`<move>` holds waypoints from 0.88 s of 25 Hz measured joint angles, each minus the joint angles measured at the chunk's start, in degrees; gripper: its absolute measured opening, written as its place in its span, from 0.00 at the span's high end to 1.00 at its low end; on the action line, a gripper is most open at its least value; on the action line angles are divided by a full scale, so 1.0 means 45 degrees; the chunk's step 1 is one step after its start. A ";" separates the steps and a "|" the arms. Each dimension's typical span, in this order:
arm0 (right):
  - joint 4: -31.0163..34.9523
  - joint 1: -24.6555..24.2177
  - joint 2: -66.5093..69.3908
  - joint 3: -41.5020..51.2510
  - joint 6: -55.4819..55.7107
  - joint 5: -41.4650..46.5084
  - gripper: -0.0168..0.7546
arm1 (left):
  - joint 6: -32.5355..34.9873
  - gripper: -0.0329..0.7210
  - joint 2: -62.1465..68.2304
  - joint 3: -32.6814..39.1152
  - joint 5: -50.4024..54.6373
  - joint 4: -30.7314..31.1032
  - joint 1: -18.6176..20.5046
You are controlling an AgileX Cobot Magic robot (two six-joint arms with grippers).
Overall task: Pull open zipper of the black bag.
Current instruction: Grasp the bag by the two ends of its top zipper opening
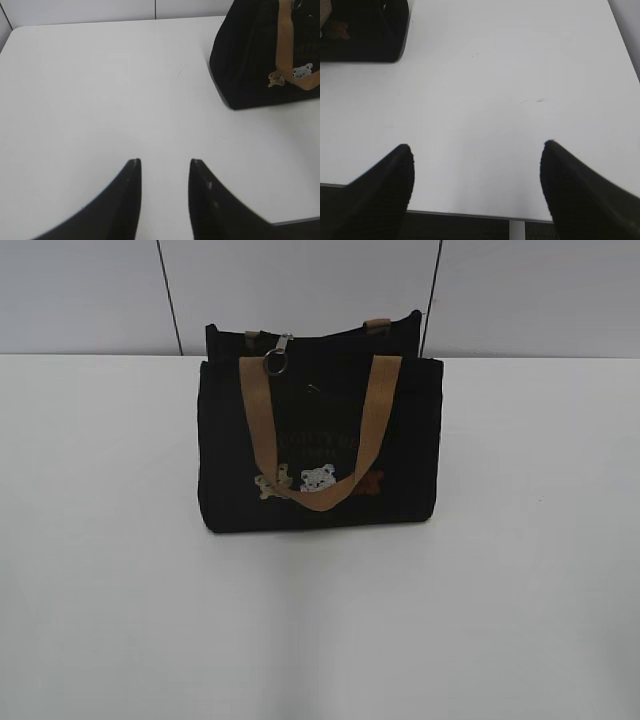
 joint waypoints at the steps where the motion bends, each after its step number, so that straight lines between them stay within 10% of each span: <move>1: 0.0000 0.0000 0.0000 0.0000 0.0000 0.0000 0.21 | 0.0000 0.64 0.0000 0.0000 0.0000 0.0000 0.0000; 22: 0.0000 0.0000 0.0000 0.0000 0.0000 0.0000 0.21 | 0.0000 0.64 0.1601 -0.0408 -0.1356 -0.0555 0.0000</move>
